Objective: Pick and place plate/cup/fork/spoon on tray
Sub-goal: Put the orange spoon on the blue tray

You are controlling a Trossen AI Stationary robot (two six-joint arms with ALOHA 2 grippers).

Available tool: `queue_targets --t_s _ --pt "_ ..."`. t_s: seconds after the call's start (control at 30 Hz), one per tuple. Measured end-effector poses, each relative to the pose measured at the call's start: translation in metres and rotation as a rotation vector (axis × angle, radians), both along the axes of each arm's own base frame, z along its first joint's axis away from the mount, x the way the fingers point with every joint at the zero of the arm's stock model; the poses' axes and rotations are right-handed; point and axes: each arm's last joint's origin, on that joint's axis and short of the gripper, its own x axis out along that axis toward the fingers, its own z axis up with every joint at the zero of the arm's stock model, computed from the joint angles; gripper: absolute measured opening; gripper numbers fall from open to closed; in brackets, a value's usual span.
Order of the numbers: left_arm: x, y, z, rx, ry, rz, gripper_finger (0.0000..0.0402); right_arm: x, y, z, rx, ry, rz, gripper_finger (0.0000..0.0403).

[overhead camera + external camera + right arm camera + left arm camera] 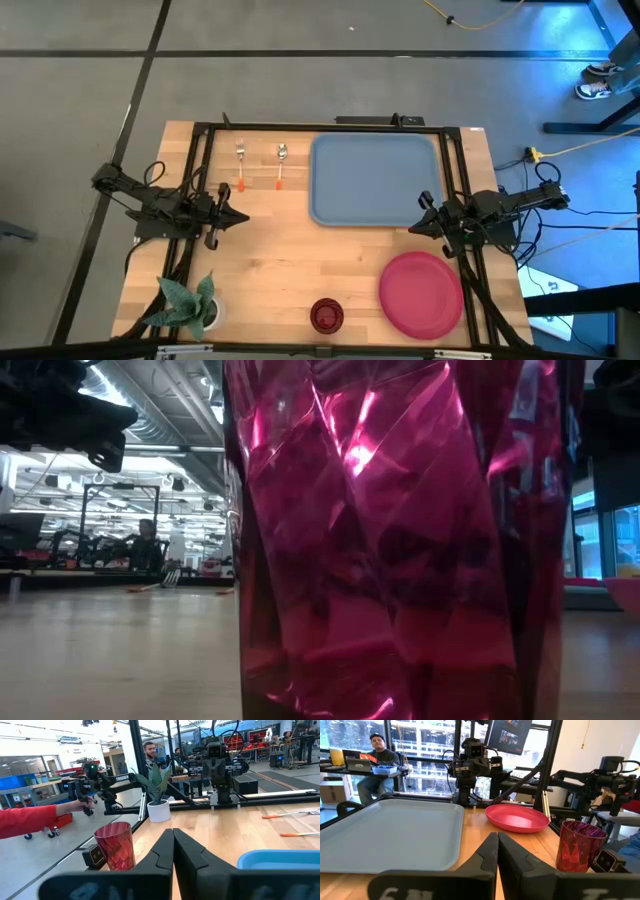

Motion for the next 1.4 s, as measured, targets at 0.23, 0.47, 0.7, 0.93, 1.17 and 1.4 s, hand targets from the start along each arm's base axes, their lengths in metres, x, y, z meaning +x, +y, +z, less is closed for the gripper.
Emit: queue_targets --t_s 0.23,0.47,0.7,0.93,1.17,1.4 --pt "-0.003 0.002 0.013 -0.131 -0.026 0.008 0.0000 0.000 0.000 0.000 0.000 0.001 0.000 0.0007" --pt "-0.009 0.006 0.048 -0.292 0.076 0.047 0.0000 0.000 0.000 0.000 0.000 0.000 0.000 0.0007" --pt "-0.007 0.006 0.098 -0.371 0.216 0.112 0.0000 0.000 0.000 0.000 0.000 0.000 0.000 0.0007" --pt "0.009 0.000 0.147 -0.493 0.415 0.231 0.0000 0.000 0.000 0.000 0.000 0.001 0.000 0.0007" --pt "0.018 0.001 0.186 -0.667 0.565 0.426 0.0000 0.000 0.000 0.000 -0.001 0.000 0.000 0.0007" --pt "0.022 0.011 0.212 -0.726 0.694 0.515 0.0000 0.000 0.000 0.000 0.006 -0.001 0.000 0.0007"
